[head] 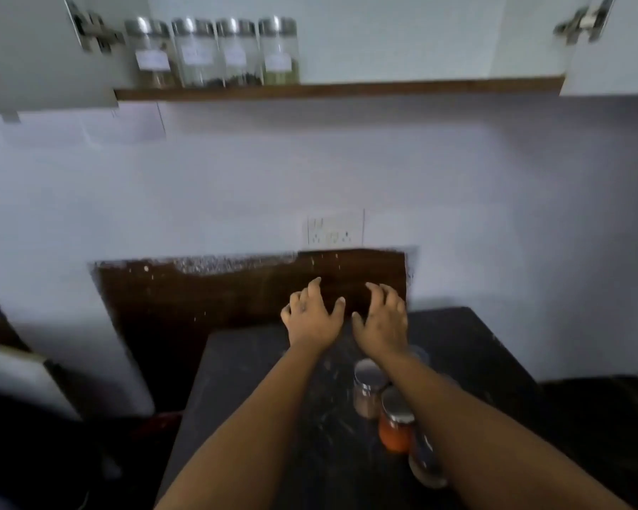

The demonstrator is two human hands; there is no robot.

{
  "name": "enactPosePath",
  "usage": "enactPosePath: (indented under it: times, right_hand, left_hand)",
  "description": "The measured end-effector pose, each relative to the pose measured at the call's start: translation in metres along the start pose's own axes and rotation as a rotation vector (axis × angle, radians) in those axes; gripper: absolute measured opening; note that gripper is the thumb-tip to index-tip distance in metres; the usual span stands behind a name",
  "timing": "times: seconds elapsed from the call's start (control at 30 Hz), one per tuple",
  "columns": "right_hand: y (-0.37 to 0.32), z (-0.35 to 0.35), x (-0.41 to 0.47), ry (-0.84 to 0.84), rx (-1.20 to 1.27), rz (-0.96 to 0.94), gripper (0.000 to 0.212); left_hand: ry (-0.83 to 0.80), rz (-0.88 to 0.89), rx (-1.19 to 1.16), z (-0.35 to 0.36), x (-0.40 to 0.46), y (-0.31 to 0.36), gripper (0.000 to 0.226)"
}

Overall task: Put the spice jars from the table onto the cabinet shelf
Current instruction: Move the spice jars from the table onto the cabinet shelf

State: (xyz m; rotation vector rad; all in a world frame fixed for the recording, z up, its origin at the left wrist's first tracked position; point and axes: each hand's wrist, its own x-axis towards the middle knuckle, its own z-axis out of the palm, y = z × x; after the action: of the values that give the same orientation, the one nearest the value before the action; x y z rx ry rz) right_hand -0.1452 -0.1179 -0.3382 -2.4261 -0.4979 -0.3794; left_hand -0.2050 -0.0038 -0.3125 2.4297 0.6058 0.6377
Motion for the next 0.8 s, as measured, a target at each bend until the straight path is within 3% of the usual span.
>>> enactPosePath:
  times: [0.17,0.43,0.63,0.8]
  right_hand:
    - [0.063,0.015,-0.06,-0.08,-0.065,0.14,0.058]
    - [0.104,0.02,-0.089,-0.096,-0.155,0.174,0.058]
    - [0.124,0.032,-0.094,-0.332,-0.304,0.116,0.095]
    - [0.122,0.045,-0.081,-0.539,-0.42,0.132,0.103]
  left_hand:
    - [-0.208,-0.09,0.058,0.043,-0.075,-0.035,0.065]
    - [-0.258,-0.127,0.052,0.07,-0.102,-0.05,0.063]
    - [-0.398,-0.109,-0.011,0.102,-0.107,-0.045,0.063]
    - [-0.576,-0.158,-0.04,0.113,-0.101,-0.056,0.067]
